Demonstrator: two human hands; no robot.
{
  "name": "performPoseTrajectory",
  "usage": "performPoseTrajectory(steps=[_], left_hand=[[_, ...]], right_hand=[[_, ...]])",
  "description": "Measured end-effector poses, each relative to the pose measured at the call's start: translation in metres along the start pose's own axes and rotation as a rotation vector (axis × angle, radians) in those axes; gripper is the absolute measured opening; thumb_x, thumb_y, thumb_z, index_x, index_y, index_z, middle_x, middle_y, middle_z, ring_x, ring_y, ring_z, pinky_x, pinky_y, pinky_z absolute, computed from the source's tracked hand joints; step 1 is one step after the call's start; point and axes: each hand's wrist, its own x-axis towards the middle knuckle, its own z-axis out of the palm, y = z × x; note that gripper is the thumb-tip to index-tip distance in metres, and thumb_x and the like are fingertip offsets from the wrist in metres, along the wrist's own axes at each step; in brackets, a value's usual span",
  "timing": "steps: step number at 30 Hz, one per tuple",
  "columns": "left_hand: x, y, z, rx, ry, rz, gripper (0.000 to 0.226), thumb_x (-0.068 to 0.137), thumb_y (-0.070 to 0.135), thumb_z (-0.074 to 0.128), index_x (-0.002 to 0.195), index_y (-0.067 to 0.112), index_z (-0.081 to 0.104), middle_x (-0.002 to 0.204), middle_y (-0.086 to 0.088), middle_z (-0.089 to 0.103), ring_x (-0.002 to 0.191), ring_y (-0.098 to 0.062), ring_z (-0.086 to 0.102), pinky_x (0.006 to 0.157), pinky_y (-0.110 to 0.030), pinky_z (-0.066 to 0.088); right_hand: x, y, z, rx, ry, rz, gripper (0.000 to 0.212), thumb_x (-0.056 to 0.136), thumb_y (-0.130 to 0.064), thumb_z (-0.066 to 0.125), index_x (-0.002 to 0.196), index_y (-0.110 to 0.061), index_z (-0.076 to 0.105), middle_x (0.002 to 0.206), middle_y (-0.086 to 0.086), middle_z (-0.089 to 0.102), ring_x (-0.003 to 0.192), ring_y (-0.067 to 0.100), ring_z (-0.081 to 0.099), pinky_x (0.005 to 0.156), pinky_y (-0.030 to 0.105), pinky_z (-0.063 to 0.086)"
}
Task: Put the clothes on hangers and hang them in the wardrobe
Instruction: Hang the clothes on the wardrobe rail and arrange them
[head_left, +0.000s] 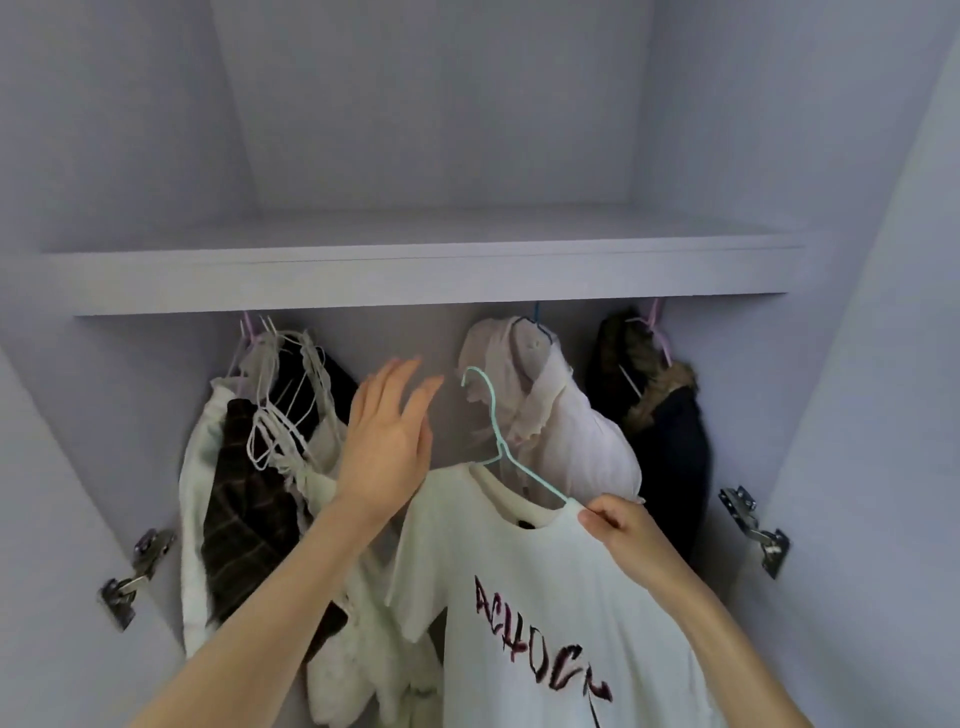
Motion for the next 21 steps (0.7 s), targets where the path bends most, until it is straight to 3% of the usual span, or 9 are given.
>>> performPoseTrajectory(steps=[5, 11, 15, 17, 21], left_hand=[[0.055, -0.013, 0.002, 0.201, 0.066, 0.113, 0.058, 0.087, 0.012, 0.043, 0.144, 0.016, 0.028, 0.151, -0.016, 0.021, 0.14, -0.036, 0.012, 0.111, -0.059, 0.012], [0.089, -0.032, 0.015, 0.313, 0.125, 0.088, 0.061, 0.093, 0.028, 0.042, 0.148, 0.02, 0.016, 0.154, -0.015, 0.008, 0.141, -0.039, 0.002, 0.107, -0.066, 0.002], [0.091, -0.035, 0.022, 0.347, 0.157, 0.083, 0.063, 0.094, 0.036, 0.038, 0.149, 0.022, 0.009, 0.154, -0.013, 0.002, 0.141, -0.039, 0.001, 0.107, -0.065, -0.002], [0.091, -0.036, 0.022, 0.355, 0.163, 0.083, 0.063, 0.095, 0.037, 0.037, 0.149, 0.023, 0.009, 0.154, -0.012, 0.001, 0.141, -0.039, 0.001, 0.108, -0.064, -0.002], [0.091, -0.035, 0.023, 0.376, 0.18, 0.078, 0.061, 0.095, 0.038, 0.037, 0.149, 0.023, 0.011, 0.156, -0.009, -0.005, 0.141, -0.038, 0.0, 0.108, -0.064, -0.001]], right_hand=[[0.041, -0.016, 0.018, 0.089, 0.11, 0.021, 0.026, 0.095, -0.016, 0.048, 0.07, -0.011, 0.044, 0.059, -0.004, 0.037, 0.054, 0.007, 0.033, 0.05, 0.02, 0.027], [0.112, -0.045, 0.032, 0.149, 0.218, -0.026, 0.034, 0.095, -0.013, 0.042, 0.062, -0.016, 0.032, 0.056, -0.004, 0.031, 0.05, 0.008, 0.03, 0.044, 0.017, 0.026], [0.163, -0.059, 0.041, 0.119, 0.351, -0.003, 0.036, 0.091, -0.027, 0.042, 0.056, -0.028, 0.037, 0.055, -0.008, 0.039, 0.057, 0.014, 0.04, 0.057, 0.03, 0.036], [0.182, -0.061, 0.043, 0.154, 0.348, 0.034, 0.03, 0.092, -0.028, 0.041, 0.061, -0.03, 0.044, 0.061, -0.008, 0.047, 0.066, 0.017, 0.047, 0.065, 0.036, 0.042], [0.202, -0.06, 0.042, 0.304, 0.329, 0.098, 0.017, 0.096, -0.018, 0.042, 0.089, -0.011, 0.055, 0.08, 0.0, 0.054, 0.082, 0.02, 0.052, 0.075, 0.031, 0.042]])
